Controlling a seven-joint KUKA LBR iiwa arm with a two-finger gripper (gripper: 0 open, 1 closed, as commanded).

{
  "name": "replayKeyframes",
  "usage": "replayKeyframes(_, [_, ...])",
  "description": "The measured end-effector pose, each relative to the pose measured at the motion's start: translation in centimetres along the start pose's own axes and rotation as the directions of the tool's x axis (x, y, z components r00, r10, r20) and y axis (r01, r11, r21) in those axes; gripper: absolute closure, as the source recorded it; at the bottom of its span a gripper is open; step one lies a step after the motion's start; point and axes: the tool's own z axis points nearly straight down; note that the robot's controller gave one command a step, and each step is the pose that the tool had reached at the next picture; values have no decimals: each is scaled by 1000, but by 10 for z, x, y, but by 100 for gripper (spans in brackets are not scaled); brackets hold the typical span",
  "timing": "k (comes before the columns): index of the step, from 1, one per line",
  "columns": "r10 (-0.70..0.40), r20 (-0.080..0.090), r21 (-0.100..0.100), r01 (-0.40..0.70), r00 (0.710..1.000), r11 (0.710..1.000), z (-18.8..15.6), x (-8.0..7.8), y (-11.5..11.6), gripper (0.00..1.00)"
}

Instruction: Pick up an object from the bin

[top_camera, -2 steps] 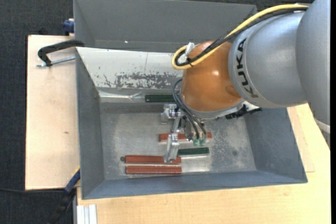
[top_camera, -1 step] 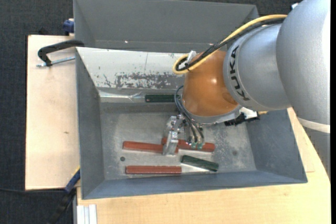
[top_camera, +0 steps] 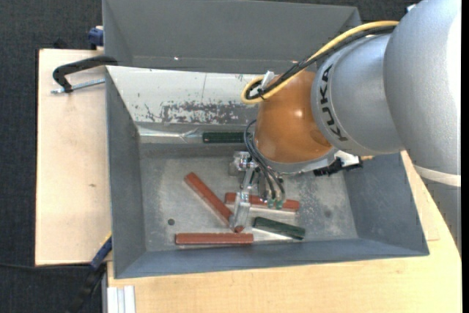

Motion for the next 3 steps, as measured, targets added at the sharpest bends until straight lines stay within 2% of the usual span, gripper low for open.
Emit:
replayKeyframes(1, [-1, 0, -1, 1, 1000, 1000, -2, -1, 0, 100])
replayKeyframes(2, [-1, 0, 0, 1, 1000, 1000, -2, -1, 0, 100])
replayKeyframes(3, [53, -3, 2, -53, 999, 999, -67, -3, 10, 100])
